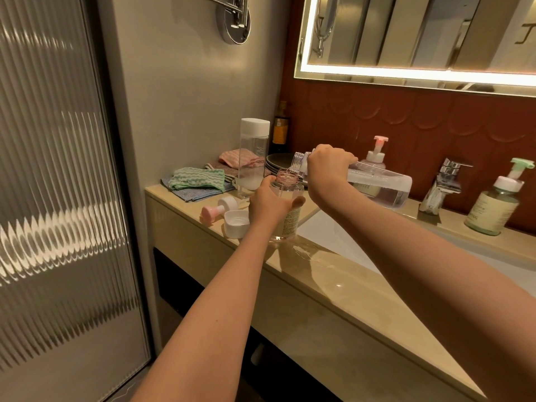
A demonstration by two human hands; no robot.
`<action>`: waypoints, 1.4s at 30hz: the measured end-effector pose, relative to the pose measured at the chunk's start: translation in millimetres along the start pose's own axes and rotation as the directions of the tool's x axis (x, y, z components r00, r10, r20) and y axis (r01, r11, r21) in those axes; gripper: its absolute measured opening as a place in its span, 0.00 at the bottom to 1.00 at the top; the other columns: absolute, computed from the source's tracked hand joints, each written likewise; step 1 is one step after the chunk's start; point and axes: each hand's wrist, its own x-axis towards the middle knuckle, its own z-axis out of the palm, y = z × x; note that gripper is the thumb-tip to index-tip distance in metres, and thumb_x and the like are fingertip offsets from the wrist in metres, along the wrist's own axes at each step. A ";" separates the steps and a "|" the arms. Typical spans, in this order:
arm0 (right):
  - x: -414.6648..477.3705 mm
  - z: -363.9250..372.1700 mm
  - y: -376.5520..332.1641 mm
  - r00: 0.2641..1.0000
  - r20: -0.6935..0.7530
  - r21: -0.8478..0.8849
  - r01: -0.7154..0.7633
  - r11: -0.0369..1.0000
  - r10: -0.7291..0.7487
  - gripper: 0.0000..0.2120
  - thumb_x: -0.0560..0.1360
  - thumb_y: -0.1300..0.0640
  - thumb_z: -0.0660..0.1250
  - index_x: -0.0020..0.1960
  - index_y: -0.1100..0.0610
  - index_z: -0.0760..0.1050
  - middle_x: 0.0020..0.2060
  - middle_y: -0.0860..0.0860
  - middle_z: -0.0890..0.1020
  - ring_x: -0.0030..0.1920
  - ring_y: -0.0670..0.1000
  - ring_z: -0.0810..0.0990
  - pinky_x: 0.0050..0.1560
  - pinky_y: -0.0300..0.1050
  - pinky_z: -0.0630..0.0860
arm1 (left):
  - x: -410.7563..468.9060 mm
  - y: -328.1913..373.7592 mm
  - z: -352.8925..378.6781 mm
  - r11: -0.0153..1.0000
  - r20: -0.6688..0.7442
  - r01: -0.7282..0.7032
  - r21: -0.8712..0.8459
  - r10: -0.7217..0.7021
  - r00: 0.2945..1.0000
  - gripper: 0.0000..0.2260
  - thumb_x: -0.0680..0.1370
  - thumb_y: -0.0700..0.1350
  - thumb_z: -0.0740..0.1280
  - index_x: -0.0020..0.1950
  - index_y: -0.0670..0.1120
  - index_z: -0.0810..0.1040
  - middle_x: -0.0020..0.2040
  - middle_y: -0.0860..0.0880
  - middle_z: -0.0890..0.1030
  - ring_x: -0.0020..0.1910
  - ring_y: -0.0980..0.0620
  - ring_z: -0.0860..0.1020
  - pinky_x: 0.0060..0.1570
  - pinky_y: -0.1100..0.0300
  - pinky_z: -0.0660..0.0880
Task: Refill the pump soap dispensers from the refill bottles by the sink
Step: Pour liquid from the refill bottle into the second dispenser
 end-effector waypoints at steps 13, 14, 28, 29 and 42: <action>-0.2 1.2 -0.9 1.000 -0.011 -0.029 0.001 1.000 -0.001 0.31 0.73 0.58 0.69 0.70 0.69 0.62 0.64 0.64 0.72 0.64 0.67 0.71 0.65 0.60 0.67 | -0.4 0.0 0.0 1.000 0.004 0.000 -0.001 0.000 1.000 0.37 0.69 0.52 0.74 0.73 0.47 0.61 0.70 0.45 0.68 0.70 0.44 0.65 0.60 0.51 0.69; -1.0 0.5 -0.6 1.000 -0.009 -0.029 0.001 1.000 -0.002 0.32 0.73 0.57 0.70 0.70 0.69 0.62 0.64 0.64 0.72 0.64 0.67 0.71 0.65 0.60 0.67 | -0.3 -0.1 -0.1 1.000 0.005 0.001 0.000 -0.001 1.000 0.37 0.69 0.52 0.74 0.73 0.47 0.61 0.70 0.45 0.68 0.69 0.44 0.65 0.60 0.51 0.70; -3.7 -2.9 0.2 1.000 -0.002 -0.027 0.014 1.000 -0.014 0.31 0.73 0.57 0.69 0.70 0.68 0.62 0.65 0.63 0.71 0.64 0.66 0.71 0.65 0.60 0.66 | -0.3 0.1 -0.3 1.000 0.007 0.002 -0.015 -0.002 1.000 0.37 0.69 0.51 0.74 0.73 0.46 0.61 0.70 0.44 0.69 0.69 0.44 0.66 0.60 0.52 0.70; -3.9 -3.1 0.0 1.000 0.002 -0.027 0.015 1.000 -0.015 0.31 0.73 0.57 0.70 0.70 0.68 0.62 0.65 0.63 0.71 0.64 0.66 0.71 0.65 0.60 0.66 | -0.3 0.2 -0.2 1.000 0.005 0.002 -0.014 -0.002 1.000 0.37 0.69 0.51 0.74 0.73 0.46 0.61 0.70 0.44 0.69 0.69 0.44 0.66 0.59 0.52 0.70; -4.9 -3.3 0.0 1.000 0.006 -0.050 0.016 0.999 -0.016 0.33 0.72 0.55 0.70 0.71 0.68 0.62 0.64 0.63 0.71 0.64 0.66 0.72 0.66 0.60 0.67 | -0.9 -0.1 0.4 1.000 0.005 0.003 -0.020 -0.002 1.000 0.38 0.69 0.51 0.74 0.74 0.46 0.61 0.70 0.44 0.69 0.69 0.43 0.67 0.59 0.52 0.70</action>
